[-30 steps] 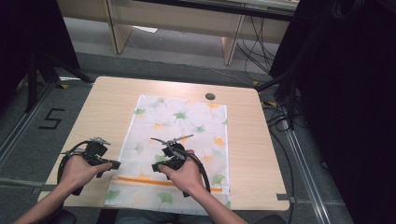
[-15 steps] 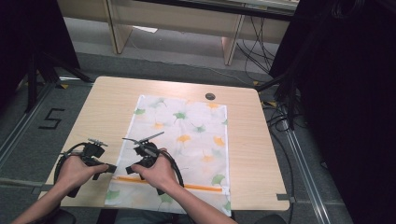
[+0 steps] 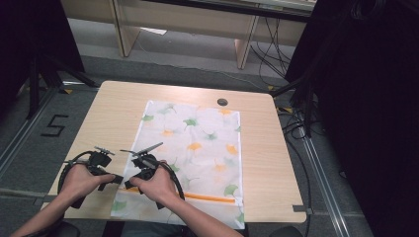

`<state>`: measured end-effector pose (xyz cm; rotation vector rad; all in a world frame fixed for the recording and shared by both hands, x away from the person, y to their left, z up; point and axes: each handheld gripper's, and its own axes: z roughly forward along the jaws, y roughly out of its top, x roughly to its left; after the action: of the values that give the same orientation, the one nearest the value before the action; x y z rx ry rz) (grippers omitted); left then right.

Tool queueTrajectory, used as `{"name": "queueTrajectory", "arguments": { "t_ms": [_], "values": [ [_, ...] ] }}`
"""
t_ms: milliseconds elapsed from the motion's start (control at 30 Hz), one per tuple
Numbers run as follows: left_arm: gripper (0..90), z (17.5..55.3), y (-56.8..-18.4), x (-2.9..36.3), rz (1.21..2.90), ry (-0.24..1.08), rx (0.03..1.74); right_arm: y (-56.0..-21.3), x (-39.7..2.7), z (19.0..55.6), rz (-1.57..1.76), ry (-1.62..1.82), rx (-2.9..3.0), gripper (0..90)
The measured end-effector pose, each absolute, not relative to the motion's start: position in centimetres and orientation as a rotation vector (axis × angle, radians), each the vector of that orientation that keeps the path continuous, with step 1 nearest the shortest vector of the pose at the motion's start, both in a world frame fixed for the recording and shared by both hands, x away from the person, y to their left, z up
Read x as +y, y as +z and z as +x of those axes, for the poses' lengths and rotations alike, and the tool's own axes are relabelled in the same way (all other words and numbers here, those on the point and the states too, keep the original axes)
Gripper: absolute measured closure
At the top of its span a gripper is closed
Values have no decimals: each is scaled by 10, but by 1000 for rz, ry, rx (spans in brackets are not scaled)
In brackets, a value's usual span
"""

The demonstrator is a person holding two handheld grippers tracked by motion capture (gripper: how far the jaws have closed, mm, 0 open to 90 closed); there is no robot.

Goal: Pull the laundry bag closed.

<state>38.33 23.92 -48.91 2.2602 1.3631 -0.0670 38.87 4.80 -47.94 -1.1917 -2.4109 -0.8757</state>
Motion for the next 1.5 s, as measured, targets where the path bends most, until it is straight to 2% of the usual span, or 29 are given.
{"name": "queueTrajectory", "arguments": {
  "t_ms": [1067, 1300, 1333, 1500],
  "values": [
    [849, 382, -494, 246, 2231, -119, 1397, -501, 68, 407, -1299, -845, -2341, 744],
    [843, 380, -487, 250, 2209, -88, 1388, -503, 63, 408, -1305, -829, -2383, 757],
    [840, 376, -482, 250, 2142, -52, 1425, -501, 65, 408, -1304, -850, -2353, 756],
    [838, 363, -470, 256, 2145, -24, 1416, -501, 70, 411, -1304, -843, -2374, 746]
  ]
}}
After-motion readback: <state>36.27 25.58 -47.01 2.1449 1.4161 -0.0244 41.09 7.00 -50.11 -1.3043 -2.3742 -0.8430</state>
